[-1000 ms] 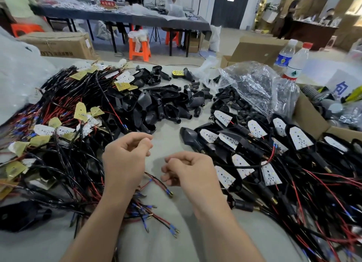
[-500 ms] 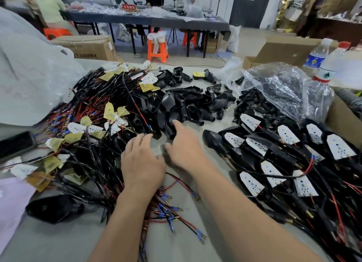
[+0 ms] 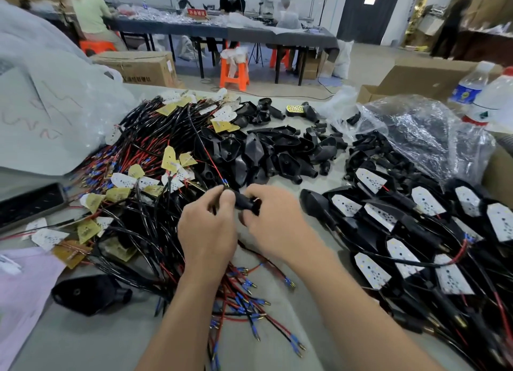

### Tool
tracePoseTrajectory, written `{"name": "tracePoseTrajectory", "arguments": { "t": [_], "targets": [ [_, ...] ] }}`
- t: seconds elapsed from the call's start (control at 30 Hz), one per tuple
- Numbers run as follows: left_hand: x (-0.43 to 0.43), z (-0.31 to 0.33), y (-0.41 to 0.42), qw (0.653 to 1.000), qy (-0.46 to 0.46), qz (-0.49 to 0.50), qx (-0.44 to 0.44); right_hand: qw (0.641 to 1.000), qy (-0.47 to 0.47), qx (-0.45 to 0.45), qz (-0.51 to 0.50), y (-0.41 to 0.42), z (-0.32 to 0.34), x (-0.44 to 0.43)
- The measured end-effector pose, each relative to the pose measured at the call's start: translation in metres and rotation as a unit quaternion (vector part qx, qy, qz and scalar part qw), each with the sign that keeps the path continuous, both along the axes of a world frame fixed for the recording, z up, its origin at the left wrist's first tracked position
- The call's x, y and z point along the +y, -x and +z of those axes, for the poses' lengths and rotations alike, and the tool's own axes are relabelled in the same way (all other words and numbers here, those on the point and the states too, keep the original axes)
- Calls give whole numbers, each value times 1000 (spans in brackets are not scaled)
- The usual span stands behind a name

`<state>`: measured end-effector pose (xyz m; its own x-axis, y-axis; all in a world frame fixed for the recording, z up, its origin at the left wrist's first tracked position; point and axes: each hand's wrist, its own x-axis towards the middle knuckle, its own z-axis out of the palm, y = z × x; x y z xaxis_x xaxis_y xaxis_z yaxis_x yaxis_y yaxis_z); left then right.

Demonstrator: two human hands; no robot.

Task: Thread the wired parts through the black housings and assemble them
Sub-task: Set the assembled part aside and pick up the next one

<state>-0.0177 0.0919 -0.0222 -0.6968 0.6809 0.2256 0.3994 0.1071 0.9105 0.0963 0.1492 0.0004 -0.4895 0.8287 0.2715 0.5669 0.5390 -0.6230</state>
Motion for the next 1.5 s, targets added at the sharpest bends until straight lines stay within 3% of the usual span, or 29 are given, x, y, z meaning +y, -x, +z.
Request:
{"name": "tracePoseTrajectory", "arguments": {
  "t": [0.1,0.2,0.3,0.4,0.5,0.6,0.73,0.8,0.9,0.97,1.03,1.1,1.23,1.33,1.5],
  "targets": [
    [4,1,5,974,-78,-41,-211,990,77,116,24,-4,10,-7],
    [9,6,13,896,-92,-138,-411,983,97,149,51,-3,13,-12],
    [5,9,32,800,-153,-107,-570,977,87,196,14,-1,11,-7],
    [-5,9,44,705,-238,-73,-664,993,25,103,-46,3,8,2],
    [-10,8,44,679,-268,-97,-677,995,48,-85,-18,19,1,4],
    [-11,8,47,680,-279,-105,-670,991,115,-74,10,38,-8,-4],
    [-7,7,48,720,-240,-93,-644,997,42,-52,-28,42,-8,-2],
    [0,7,48,756,-191,-75,-622,998,12,-2,-57,37,-1,1],
    [8,6,48,777,-156,-65,-607,992,-7,96,-86,25,21,6],
    [10,4,47,797,-146,-59,-583,966,55,230,-103,12,35,9],
    [11,2,43,812,-148,-58,-562,911,151,373,-90,-3,44,9],
    [9,3,39,826,-149,-71,-539,872,218,436,-44,-19,43,4],
    [6,9,29,867,-137,-98,-469,866,269,422,-8,-42,23,-8],
    [4,12,20,865,-122,-167,-457,874,275,401,-12,-52,9,-12],
    [-3,16,-2,880,55,-336,-331,866,280,414,-18,-59,1,-9]
  ]
}}
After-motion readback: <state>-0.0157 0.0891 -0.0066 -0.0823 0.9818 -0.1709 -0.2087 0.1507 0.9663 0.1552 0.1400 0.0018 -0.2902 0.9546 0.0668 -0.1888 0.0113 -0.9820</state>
